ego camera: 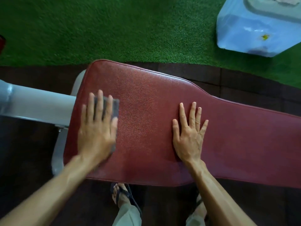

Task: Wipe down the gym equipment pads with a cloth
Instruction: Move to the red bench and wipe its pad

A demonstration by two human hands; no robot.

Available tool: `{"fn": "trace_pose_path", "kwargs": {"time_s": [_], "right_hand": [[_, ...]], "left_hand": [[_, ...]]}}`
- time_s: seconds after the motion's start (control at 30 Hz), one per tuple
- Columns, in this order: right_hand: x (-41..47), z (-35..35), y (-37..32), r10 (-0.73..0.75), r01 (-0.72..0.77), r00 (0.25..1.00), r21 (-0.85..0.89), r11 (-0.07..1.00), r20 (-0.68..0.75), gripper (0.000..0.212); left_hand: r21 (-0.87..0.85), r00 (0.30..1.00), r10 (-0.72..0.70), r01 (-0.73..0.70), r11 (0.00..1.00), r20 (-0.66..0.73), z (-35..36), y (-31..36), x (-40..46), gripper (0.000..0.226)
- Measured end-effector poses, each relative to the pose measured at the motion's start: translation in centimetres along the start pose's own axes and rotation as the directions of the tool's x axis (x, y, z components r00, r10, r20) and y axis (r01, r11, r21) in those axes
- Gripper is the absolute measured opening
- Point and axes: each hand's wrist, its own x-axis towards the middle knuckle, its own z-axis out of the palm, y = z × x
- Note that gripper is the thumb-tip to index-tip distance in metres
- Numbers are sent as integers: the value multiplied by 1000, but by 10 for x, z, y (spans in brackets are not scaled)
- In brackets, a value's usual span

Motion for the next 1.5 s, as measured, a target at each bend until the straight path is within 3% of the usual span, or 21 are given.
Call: {"fn": "trace_pose_path", "kwargs": {"time_s": [0.13,0.27,0.33,0.43,0.53,0.63,0.73,0.8,0.87,1.03,1.2,1.27,1.33,1.4,1.5], "right_hand": [[0,-3,-2,0,0,1000,16,1000,-3,58],[2,-10,20,66,-65,998,81,995,-13,59],[2,-16,42,160,-159,987,79,984,-16,61],[-7,-25,75,130,-130,991,24,991,28,63],[-20,-30,93,113,-114,993,4,994,41,63],[-30,-30,96,131,-131,990,16,991,48,64],[-33,-29,95,129,-130,990,28,991,54,64],[-33,-30,98,123,-125,991,27,992,58,65],[-34,-31,106,119,-119,991,11,993,57,66],[-34,-46,152,188,-189,979,8,982,79,67],[-49,-62,201,187,-185,977,-32,982,99,68],[-54,-62,209,151,-145,983,-56,988,102,66],[-55,-63,213,139,-133,984,-53,990,110,66],[-55,-64,214,135,-131,985,-46,990,108,65],[-55,-64,220,116,-111,988,-50,993,101,62]], "left_hand": [[-51,981,182,-178,983,73,18,83,-75,66],[-136,970,243,-244,960,-25,29,131,15,63],[-109,977,214,-213,971,0,23,121,78,63],[-88,998,61,-59,994,14,13,78,113,64],[-132,999,38,-43,990,-37,12,56,60,65],[-85,1000,26,-26,996,-12,25,97,-30,66],[-112,985,171,-169,979,11,36,165,-67,66],[-137,957,291,-289,947,-9,43,202,-43,63],[-161,945,326,-323,933,-6,45,221,6,61],[-111,996,90,-87,990,17,33,182,86,64],[-106,1000,-9,9,994,2,34,175,-20,67],[-74,998,67,-66,995,8,41,208,-62,68],[-62,973,229,-228,972,15,51,256,-79,69],[-78,934,357,-355,932,21,60,299,-67,66],[-129,919,391,-383,915,43,67,332,-8,62]]}}
